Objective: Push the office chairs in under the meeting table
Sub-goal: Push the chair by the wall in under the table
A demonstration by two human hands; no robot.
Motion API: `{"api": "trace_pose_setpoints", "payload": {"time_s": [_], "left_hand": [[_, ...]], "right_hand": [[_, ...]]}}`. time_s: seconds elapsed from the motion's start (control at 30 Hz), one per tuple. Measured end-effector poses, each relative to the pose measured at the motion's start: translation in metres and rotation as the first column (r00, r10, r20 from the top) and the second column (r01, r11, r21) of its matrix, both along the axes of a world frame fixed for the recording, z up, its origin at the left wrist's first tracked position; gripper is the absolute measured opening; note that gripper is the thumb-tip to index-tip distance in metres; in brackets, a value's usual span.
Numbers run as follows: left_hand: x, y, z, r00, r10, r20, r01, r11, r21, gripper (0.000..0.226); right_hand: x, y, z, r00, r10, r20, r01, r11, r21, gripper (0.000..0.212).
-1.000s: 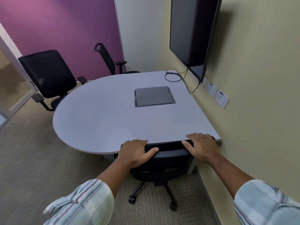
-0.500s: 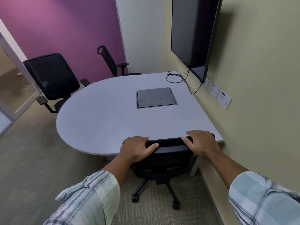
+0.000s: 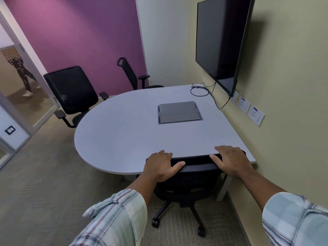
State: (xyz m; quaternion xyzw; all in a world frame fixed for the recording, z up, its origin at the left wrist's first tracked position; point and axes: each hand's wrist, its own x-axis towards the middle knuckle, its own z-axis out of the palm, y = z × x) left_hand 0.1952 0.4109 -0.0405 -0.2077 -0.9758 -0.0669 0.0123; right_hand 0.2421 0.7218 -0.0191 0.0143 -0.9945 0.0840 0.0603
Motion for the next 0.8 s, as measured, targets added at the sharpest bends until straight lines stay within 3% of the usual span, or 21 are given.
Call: {"api": "trace_pose_setpoints", "payload": {"time_s": [0.1,0.23,0.5,0.8], "left_hand": [[0.004,0.001,0.002,1.000,-0.011,0.009,0.011,1.000,0.005,0.090],[0.008,-0.006,0.008,0.998,0.006,0.067,-0.005,1.000,-0.014,0.113],[-0.012,-0.062,0.047,0.988,0.120,-0.092,-0.115,0.991,0.063,0.107],[-0.041,-0.175,0.089,0.940,0.244,-0.237,-0.237,0.970,0.059,0.107]], "right_hand": [[0.000,0.000,0.005,0.999,0.025,0.021,-0.026,0.999,0.019,0.066],[-0.003,-0.011,0.019,0.998,0.055,-0.009,-0.054,0.998,0.012,0.075],[-0.035,-0.061,0.066,0.988,0.029,-0.151,-0.031,0.999,-0.013,0.105],[-0.093,-0.181,0.106,0.948,0.140,-0.287,-0.154,0.988,-0.028,0.097]]}}
